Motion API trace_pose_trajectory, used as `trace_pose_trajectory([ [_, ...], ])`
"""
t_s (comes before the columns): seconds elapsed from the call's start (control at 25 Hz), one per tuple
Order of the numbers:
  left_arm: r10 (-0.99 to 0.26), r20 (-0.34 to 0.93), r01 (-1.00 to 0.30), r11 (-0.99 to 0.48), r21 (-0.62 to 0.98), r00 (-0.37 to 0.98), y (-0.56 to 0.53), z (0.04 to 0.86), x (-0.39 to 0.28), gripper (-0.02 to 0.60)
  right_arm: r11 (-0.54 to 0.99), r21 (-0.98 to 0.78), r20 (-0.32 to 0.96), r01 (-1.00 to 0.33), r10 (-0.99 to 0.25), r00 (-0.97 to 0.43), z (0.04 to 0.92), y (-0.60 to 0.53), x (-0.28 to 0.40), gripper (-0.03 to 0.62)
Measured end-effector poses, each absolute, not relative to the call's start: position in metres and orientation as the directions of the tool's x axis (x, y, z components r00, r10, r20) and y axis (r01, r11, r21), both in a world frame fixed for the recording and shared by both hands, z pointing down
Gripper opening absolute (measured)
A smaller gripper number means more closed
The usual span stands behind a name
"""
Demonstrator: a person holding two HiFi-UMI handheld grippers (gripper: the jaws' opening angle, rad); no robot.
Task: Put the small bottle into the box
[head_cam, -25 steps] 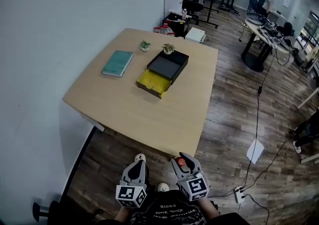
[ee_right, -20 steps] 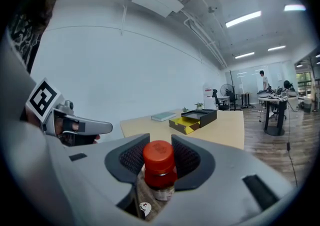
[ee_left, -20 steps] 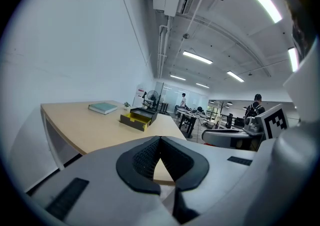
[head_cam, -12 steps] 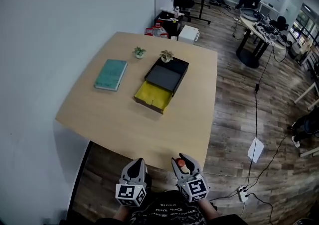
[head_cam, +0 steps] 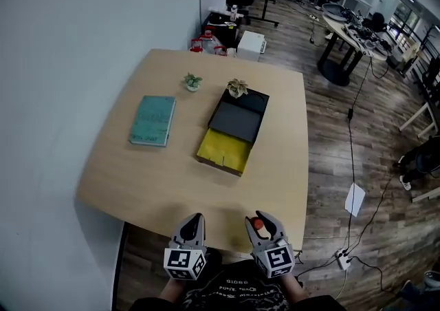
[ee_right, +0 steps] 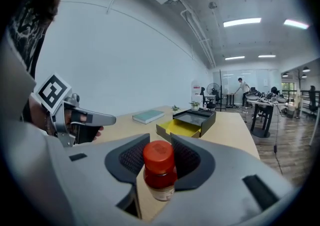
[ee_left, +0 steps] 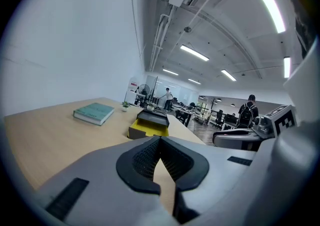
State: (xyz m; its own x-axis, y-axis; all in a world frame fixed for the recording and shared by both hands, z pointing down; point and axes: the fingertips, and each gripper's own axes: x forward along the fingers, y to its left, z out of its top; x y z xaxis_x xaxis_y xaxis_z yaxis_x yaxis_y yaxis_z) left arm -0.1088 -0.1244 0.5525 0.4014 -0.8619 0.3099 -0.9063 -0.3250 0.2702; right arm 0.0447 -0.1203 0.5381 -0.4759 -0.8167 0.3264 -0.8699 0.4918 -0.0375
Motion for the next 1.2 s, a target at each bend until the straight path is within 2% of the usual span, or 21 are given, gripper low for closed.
trace_pose_trajectory([
  [0.28, -0.834, 0.314, -0.886, -0.384, 0.261, 0.454, -0.167, 0.557, -0.147, 0.004, 0.423, -0.025, 0.328, -0.906, -0.852, -0.407, 0.539, -0.159, 0.021, 0.144],
  [0.44, -0.834, 0.329, -0.891, -0.370, 0.265, 0.444, -0.175, 0.563, -0.161, 0.004, 0.367, -0.109, 0.283, -0.924, -0.880, -0.383, 0.524, -0.172, 0.027, 0.144],
  [0.64, -0.827, 0.348, -0.893, -0.365, 0.264, 0.441, -0.179, 0.568, -0.162, 0.004, 0.360, -0.091, 0.230, -0.929, -0.900, -0.371, 0.496, -0.190, 0.036, 0.144],
  [0.8, -0.843, 0.325, -0.898, -0.357, 0.259, 0.429, -0.191, 0.558, -0.160, 0.003, 0.441, 0.006, 0.168, -0.897, -0.885, -0.434, 0.466, -0.217, 0.018, 0.144],
  [1.2, -0.874, 0.318, -0.922, -0.293, 0.254, 0.366, -0.198, 0.550, -0.168, 0.003, 0.561, 0.025, 0.093, -0.827, -0.825, -0.557, 0.427, -0.268, -0.016, 0.144],
])
